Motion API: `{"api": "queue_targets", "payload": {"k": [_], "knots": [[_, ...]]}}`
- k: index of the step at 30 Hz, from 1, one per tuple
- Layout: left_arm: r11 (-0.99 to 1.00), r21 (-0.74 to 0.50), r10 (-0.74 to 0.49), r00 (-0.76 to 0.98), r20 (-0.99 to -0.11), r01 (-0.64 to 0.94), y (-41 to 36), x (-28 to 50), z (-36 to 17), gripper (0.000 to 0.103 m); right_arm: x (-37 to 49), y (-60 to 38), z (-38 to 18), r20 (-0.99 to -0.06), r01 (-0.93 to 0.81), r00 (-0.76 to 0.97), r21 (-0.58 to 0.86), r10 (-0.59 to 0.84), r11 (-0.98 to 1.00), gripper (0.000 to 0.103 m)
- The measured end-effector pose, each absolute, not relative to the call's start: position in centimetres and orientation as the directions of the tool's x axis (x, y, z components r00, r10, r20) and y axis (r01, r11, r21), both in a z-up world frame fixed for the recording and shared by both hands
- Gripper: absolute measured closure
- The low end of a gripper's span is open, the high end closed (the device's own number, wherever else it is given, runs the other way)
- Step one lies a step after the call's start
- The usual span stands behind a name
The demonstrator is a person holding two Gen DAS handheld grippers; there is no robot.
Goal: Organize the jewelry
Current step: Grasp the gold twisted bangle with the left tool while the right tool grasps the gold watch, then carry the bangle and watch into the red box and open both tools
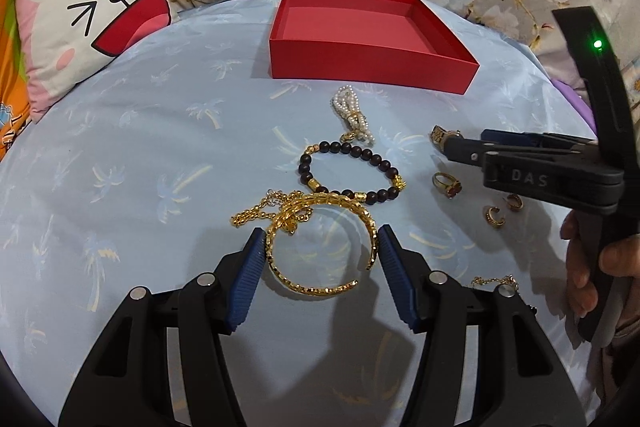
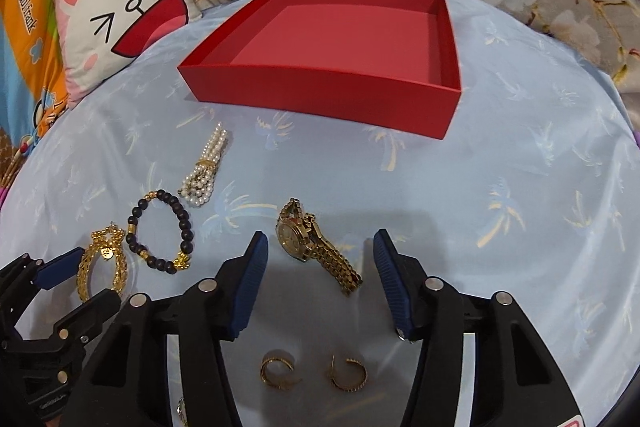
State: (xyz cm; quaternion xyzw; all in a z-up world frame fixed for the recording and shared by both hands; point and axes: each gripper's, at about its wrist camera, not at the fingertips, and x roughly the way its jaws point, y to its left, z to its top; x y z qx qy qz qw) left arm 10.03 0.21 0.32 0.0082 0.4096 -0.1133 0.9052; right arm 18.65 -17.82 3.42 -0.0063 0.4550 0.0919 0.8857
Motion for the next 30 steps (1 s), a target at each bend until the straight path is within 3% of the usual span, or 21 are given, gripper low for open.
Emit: {"api": "queue_targets", "payload": {"k": [4,9,20,30], "knots": [[0.974,-0.087,-0.203,0.631,-0.749,0.210,0.4,10.2,0.0,0.048,18.7,-17.3,3.1,-0.805,-0.186,0.574,0.053,0.152,0.981,0.063],[0.974,-0.091,-0.206,0.629,-0.750,0.209,0.4,10.2,-0.1,0.048,18.3,-17.1,3.0,-0.800,-0.202,0.577,0.059,0.167,0.978,0.088],[0.962,-0.155,-0.264,0.614,-0.744,0.226,1.0,10.6,0.7,0.048,16.8,-17.2,3.6,-0.791,-0.187,0.581,0.097,0.189,0.978,0.088],[0.934,-0.100,-0.322,0.686,-0.652,0.344,0.8,17.3,9.1,0.048,21.1,-20.0,11.4,-0.714,-0.178,0.662,0.147,0.229,0.973,0.088]]}}
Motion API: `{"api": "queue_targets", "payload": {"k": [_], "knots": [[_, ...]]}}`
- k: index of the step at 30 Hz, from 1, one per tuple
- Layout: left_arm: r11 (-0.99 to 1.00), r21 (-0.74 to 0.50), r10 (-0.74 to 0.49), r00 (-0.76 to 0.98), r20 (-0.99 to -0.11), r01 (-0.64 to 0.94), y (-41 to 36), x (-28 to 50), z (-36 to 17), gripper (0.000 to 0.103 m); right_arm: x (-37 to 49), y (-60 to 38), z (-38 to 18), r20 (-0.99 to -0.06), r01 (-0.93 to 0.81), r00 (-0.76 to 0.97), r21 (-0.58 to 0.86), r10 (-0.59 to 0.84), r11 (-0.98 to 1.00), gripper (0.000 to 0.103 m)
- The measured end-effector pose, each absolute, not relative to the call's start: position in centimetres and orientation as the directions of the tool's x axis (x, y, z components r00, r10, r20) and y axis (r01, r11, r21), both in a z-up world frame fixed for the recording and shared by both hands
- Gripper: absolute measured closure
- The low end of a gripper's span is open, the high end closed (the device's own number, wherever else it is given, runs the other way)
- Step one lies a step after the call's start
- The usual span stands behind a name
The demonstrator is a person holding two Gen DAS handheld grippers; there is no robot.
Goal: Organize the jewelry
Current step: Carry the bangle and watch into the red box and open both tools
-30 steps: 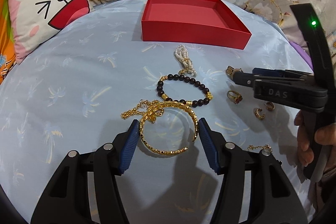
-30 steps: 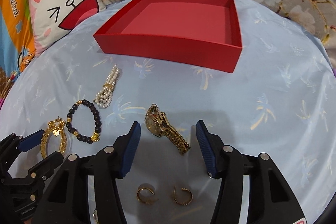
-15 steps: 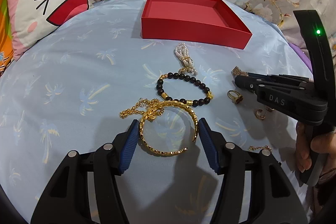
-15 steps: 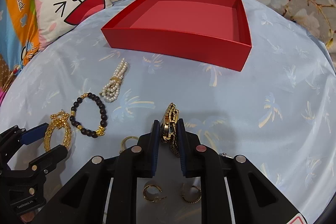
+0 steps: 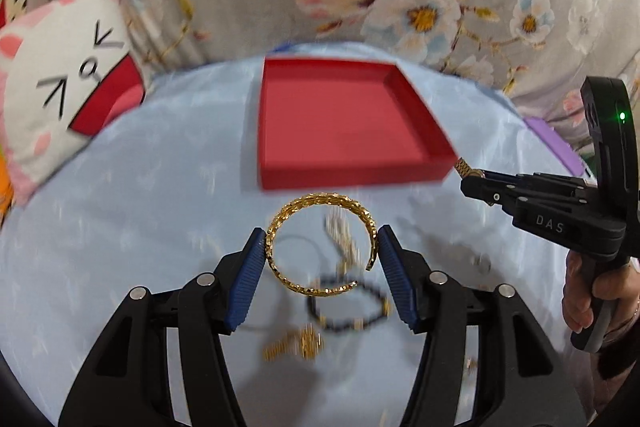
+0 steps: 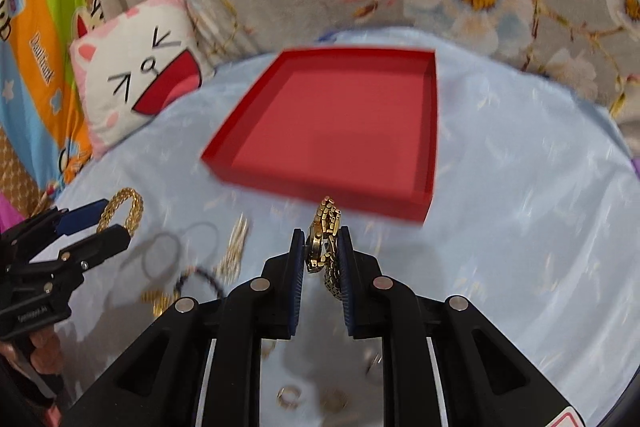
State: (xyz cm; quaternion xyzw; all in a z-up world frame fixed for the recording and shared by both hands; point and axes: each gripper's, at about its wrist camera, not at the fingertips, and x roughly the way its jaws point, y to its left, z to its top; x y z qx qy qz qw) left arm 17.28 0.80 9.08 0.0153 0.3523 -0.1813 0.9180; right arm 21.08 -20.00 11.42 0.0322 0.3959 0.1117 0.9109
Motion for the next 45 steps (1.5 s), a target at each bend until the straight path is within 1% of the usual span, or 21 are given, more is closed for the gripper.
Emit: {"api": "queue_targets", "payload": {"k": [2,4,6,8,9,12,16,20,23,27,32,34,35,36,37,41,43,45], "knots": [[0.939,-0.074,-0.304,0.713,-0.632,0.335,0.0,20.3,10.7,0.048,23.6,-20.7,13.0,-0.701,-0.170,0.676,0.151,0.227,0.974,0.088],[0.932,-0.057,-0.316,0.722,-0.615,0.359,-1.1,23.2,11.7,0.047,26.5,-21.2,14.1,-0.694,-0.163,0.684,0.155,0.224,0.974,0.088],[0.931,-0.047,-0.310,0.718,-0.623,0.361,-2.4,26.8,11.9,0.047,29.6,-21.4,14.7,-0.691,-0.155,0.692,0.142,0.210,0.978,0.088],[0.930,-0.070,-0.320,0.703,-0.636,0.360,-3.5,30.4,11.3,0.047,32.7,-21.7,14.7,-0.692,-0.139,0.699,0.116,0.181,0.983,0.088],[0.923,-0.077,-0.333,0.687,-0.646,0.376,-4.1,32.0,10.8,0.047,34.1,-21.8,14.5,-0.696,-0.139,0.695,0.115,0.180,0.984,0.088],[0.929,-0.069,-0.314,0.676,-0.667,0.363,-5.3,35.9,9.3,0.048,38.2,-22.3,13.2,-0.720,-0.132,0.670,0.126,0.182,0.983,0.088],[0.932,-0.121,-0.325,0.642,-0.695,0.340,-5.9,40.1,7.8,0.048,42.5,-22.4,11.0,-0.767,-0.119,0.616,0.135,0.180,0.984,0.088],[0.946,-0.091,-0.273,0.609,-0.745,0.312,-6.8,43.2,6.0,0.048,45.0,-22.7,8.7,-0.812,-0.074,0.565,0.127,0.146,0.989,0.088],[0.954,-0.064,-0.233,0.585,-0.777,0.294,-7.2,44.7,4.8,0.048,46.2,-22.8,7.5,-0.839,-0.047,0.533,0.101,0.110,0.994,0.088],[0.956,-0.071,-0.221,0.543,-0.810,0.283,-7.4,45.6,3.9,0.047,46.8,-22.5,7.1,-0.846,-0.055,0.527,0.064,0.083,0.996,0.088],[0.961,-0.021,-0.170,0.532,-0.829,0.274,-8.0,45.8,3.4,0.047,46.9,-21.5,6.7,-0.846,-0.067,0.532,-0.014,0.024,0.998,0.086],[0.964,0.002,-0.146,0.536,-0.832,0.265,-8.1,45.8,3.3,0.046,47.2,-21.5,6.8,-0.847,-0.068,0.530,-0.017,0.022,0.998,0.084],[0.966,0.010,-0.137,0.540,-0.831,0.260,-8.1,45.7,3.3,0.043,47.2,-21.5,6.8,-0.845,-0.066,0.534,-0.021,0.018,0.998,0.081],[0.967,0.014,-0.131,0.543,-0.829,0.255,-8.0,45.7,3.3,0.037,47.1,-21.6,6.9,-0.841,-0.060,0.541,-0.025,0.012,0.998,0.074],[0.968,0.013,-0.131,0.547,-0.827,0.251,-8.0,45.7,3.4,0.034,46.9,-21.7,7.2,-0.833,-0.055,0.554,-0.023,0.011,0.998,0.071],[0.969,-0.010,-0.154,0.577,-0.802,0.245,-7.4,45.2,4.1,0.031,45.4,-22.4,8.8,-0.799,-0.050,0.600,-0.001,0.029,0.999,0.069],[0.968,-0.034,-0.179,0.594,-0.784,0.247,-7.0,44.8,4.6,0.030,43.9,-22.8,10.2,-0.776,-0.056,0.629,0.014,0.047,0.998,0.069],[0.969,-0.048,-0.192,0.617,-0.763,0.242,-6.4,43.9,5.5,0.030,41.9,-23.6,11.5,-0.756,-0.069,0.651,0.036,0.072,0.997,0.066]]}}
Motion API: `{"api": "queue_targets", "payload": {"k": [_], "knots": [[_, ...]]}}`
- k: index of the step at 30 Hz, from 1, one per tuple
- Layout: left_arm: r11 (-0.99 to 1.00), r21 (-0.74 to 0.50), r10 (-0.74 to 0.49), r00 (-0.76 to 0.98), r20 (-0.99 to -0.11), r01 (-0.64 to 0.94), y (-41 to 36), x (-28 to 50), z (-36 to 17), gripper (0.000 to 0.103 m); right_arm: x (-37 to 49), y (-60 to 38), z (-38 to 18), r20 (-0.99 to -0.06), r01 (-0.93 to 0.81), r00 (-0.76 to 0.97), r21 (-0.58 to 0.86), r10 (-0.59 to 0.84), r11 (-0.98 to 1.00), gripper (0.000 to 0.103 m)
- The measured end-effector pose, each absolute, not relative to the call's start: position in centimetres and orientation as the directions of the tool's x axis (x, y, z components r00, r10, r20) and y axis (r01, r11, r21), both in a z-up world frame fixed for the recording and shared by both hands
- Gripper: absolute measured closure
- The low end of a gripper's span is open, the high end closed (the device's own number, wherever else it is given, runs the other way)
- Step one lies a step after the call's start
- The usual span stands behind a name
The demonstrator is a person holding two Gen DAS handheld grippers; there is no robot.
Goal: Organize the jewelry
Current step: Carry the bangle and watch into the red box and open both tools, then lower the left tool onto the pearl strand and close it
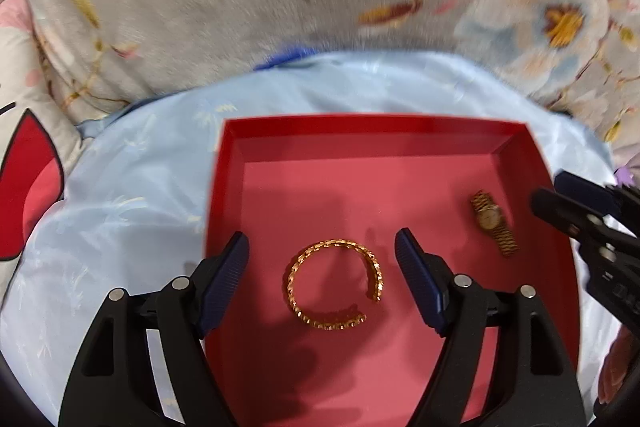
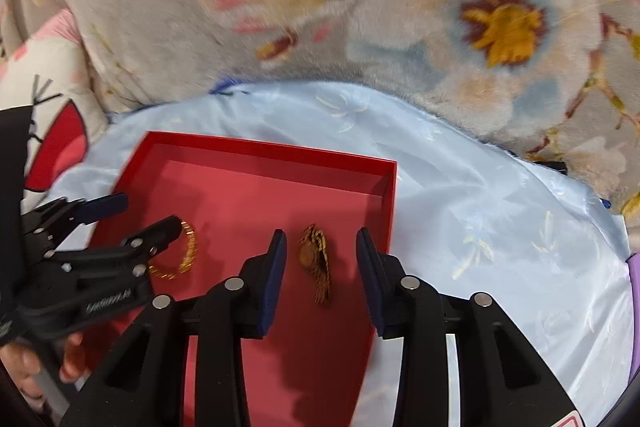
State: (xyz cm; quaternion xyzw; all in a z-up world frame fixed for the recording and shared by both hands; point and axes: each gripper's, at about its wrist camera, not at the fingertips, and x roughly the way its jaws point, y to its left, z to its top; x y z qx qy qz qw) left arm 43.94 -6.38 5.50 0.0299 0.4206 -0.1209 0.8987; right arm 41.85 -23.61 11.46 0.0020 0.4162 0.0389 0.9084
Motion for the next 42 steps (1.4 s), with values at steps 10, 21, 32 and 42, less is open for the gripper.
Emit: {"api": "queue_targets", "payload": {"k": [10,21,32,42], "knots": [[0.970,-0.045,-0.202,0.696,-0.689,0.238,-1.3,33.5,9.6,0.017,28.0,-24.8,15.7,-0.665,-0.114,0.738,0.047,0.116,0.992,0.054],[0.979,-0.035,-0.159,0.651,-0.742,0.200,3.3,21.0,5.7,0.016,13.1,-24.9,12.3,-0.679,-0.085,0.726,0.072,0.112,0.994,0.050],[0.983,-0.055,-0.160,0.658,-0.735,0.178,3.7,13.4,2.1,0.015,5.0,-21.4,7.6,-0.701,-0.158,0.688,0.108,0.188,0.982,0.050],[0.982,-0.064,-0.167,0.661,-0.731,0.178,3.1,13.3,1.9,0.015,5.0,-19.4,5.4,-0.724,-0.205,0.640,0.160,0.256,0.966,0.050]]}}
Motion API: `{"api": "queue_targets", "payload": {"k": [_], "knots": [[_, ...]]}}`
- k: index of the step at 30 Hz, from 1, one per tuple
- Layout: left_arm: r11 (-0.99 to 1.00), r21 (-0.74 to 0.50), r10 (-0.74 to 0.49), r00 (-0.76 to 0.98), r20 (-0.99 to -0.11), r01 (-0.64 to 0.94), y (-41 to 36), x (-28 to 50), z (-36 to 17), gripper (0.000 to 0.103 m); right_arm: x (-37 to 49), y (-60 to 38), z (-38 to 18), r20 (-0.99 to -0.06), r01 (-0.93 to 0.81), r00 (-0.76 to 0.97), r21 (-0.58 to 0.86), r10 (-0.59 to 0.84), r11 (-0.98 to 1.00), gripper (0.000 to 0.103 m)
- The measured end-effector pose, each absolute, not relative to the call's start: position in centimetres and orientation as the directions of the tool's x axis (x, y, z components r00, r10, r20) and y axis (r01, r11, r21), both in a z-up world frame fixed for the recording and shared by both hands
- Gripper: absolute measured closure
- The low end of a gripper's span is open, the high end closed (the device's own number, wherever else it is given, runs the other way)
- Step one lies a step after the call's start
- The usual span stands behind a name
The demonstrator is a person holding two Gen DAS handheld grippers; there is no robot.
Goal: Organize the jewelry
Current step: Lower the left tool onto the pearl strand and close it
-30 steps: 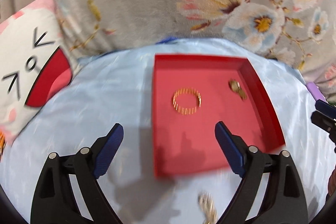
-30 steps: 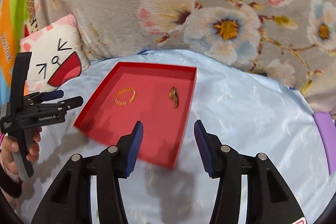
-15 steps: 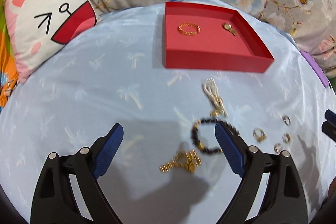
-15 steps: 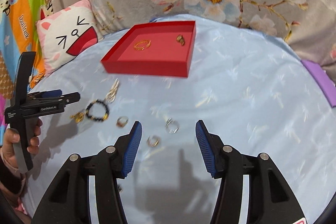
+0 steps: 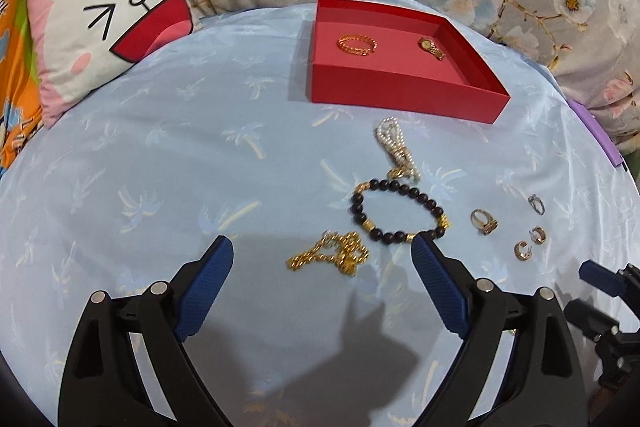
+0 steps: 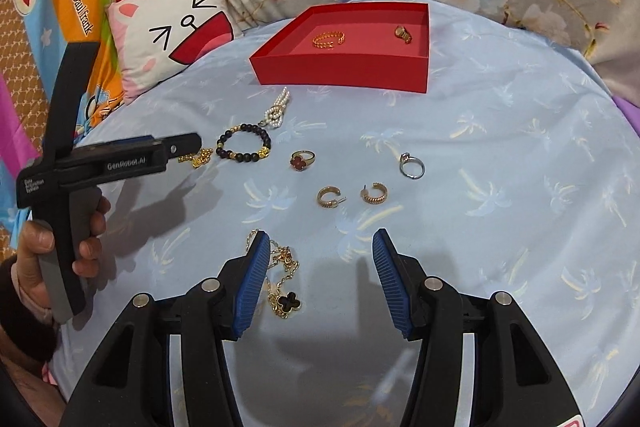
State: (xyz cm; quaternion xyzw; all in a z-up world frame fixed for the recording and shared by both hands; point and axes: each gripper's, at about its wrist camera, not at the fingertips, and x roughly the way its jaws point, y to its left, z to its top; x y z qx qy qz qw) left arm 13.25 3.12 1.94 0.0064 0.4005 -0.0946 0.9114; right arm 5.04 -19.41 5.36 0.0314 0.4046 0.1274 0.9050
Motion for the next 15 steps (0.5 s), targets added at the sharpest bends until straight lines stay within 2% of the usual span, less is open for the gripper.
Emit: {"api": "queue_targets", "payload": {"k": [10,15], "knots": [[0.963,-0.023,-0.195,0.638,-0.745,0.267,-2.8,19.2,2.3,0.016,5.2,-19.7,5.1,-0.727,-0.194,0.635,0.176,0.260,0.965,0.050],[0.957,-0.013,-0.186,0.580,-0.793,0.289,-4.6,21.3,0.3,0.039,5.3,-20.0,5.0,-0.729,-0.182,0.633,0.188,0.261,0.965,0.050]]}}
